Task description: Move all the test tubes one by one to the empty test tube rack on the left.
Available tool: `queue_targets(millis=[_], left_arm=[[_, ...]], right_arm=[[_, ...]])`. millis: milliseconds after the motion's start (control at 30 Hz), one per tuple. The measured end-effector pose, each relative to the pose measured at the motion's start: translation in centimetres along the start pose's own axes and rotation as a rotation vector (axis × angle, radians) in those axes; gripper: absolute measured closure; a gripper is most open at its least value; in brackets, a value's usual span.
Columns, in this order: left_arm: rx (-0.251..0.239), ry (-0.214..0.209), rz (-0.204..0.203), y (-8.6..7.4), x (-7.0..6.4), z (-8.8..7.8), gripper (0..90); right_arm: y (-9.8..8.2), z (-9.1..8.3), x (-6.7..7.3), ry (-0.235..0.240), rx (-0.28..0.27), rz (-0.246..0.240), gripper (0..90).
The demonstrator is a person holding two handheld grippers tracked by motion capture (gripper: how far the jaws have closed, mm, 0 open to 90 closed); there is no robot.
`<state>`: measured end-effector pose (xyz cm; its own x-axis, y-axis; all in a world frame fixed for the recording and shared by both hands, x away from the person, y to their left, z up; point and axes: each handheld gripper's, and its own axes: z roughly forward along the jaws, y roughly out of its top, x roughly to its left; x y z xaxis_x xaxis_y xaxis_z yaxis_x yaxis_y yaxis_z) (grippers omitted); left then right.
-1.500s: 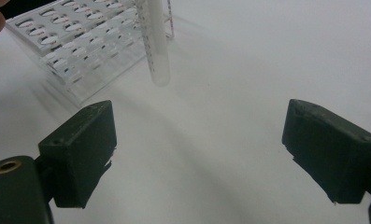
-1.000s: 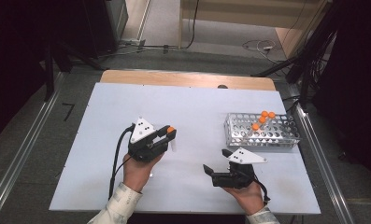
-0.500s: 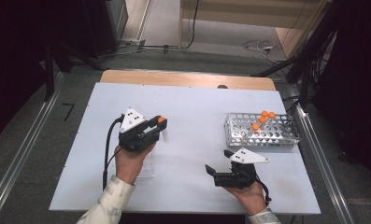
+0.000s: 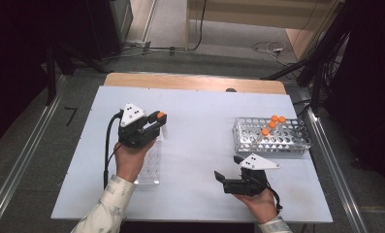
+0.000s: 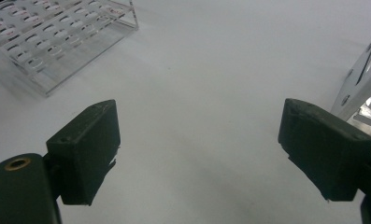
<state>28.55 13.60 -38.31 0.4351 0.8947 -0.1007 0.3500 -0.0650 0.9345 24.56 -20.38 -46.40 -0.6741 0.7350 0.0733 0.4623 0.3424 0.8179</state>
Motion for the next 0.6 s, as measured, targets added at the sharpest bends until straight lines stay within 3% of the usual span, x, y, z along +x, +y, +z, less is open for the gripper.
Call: queue_targets(millis=[267, 600], left_arm=[[-0.01, 0.038, -0.009, 0.3, 1.2, -0.4, 70.6], [-0.002, 0.081, 0.015, 0.1, 1.8, -0.6, 70.6]], right_arm=[[0.0, 0.0, 0.0, 0.001, 0.002, -0.002, 11.5], [0.0, 0.0, 0.0, 0.001, 0.002, -0.003, 11.5]])
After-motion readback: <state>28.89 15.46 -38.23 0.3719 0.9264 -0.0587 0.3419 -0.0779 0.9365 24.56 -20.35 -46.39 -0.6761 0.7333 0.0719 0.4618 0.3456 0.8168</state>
